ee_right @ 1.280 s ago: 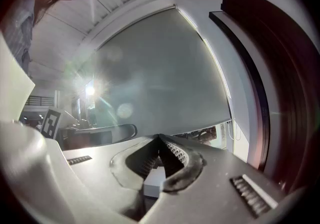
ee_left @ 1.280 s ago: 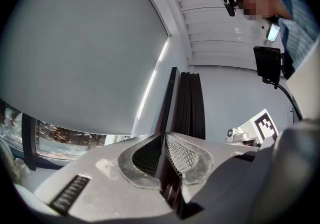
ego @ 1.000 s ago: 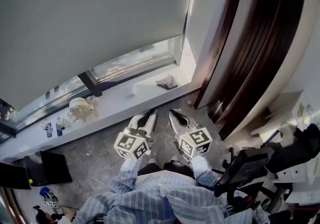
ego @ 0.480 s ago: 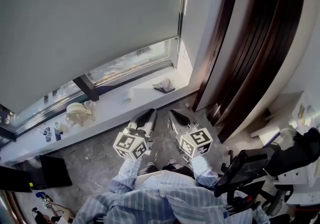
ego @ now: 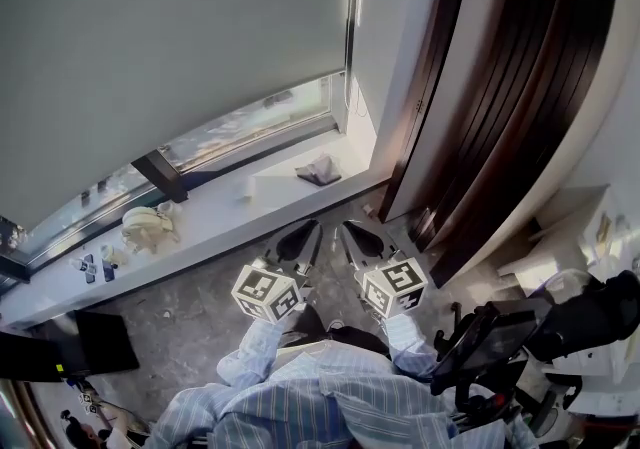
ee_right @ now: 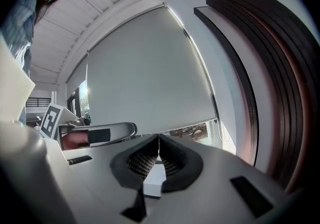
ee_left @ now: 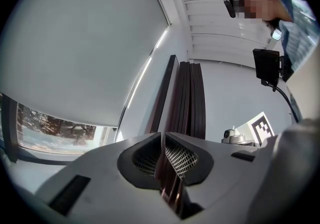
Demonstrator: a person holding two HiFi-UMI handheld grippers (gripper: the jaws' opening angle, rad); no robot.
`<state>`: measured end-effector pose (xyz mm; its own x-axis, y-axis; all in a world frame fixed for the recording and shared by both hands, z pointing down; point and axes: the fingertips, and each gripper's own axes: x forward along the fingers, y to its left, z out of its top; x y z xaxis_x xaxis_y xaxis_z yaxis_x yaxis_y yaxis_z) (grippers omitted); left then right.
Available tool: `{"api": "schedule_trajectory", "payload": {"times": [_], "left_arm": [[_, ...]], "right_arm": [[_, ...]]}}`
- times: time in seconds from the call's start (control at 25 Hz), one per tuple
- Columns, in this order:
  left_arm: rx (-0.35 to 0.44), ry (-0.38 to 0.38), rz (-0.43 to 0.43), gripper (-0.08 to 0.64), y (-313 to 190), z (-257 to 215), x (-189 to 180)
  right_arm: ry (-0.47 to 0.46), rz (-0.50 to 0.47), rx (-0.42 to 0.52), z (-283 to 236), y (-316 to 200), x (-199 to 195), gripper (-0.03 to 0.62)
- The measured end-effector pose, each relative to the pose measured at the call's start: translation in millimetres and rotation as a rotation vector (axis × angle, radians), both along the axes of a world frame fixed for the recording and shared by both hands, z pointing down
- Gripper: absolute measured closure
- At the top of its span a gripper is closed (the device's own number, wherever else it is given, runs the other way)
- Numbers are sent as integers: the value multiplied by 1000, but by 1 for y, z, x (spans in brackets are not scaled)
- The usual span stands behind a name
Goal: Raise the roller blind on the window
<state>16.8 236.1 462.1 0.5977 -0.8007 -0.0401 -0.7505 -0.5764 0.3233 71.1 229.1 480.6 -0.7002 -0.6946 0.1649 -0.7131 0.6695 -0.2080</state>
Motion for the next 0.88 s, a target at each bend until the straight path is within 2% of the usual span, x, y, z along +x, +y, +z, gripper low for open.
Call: {"api": "schedule_trajectory", "payload": {"times": [0.16,0.4,0.64,0.88], "left_arm": [[-26,-12,15,534,-16,9,14],[-50,-17,31,534,-65,18,15],[-32,-8,96,534,-146,16,10],[-8,1,209,532,-242,-3,-3]], "right_arm": [[-4,-13,-18,6,-17,7,586],[-16,-3,-46,18,-59,11,586],[-5,62,-48,20,-132,9,586],[-36,142,-41,0,-226,-9,586]]}}
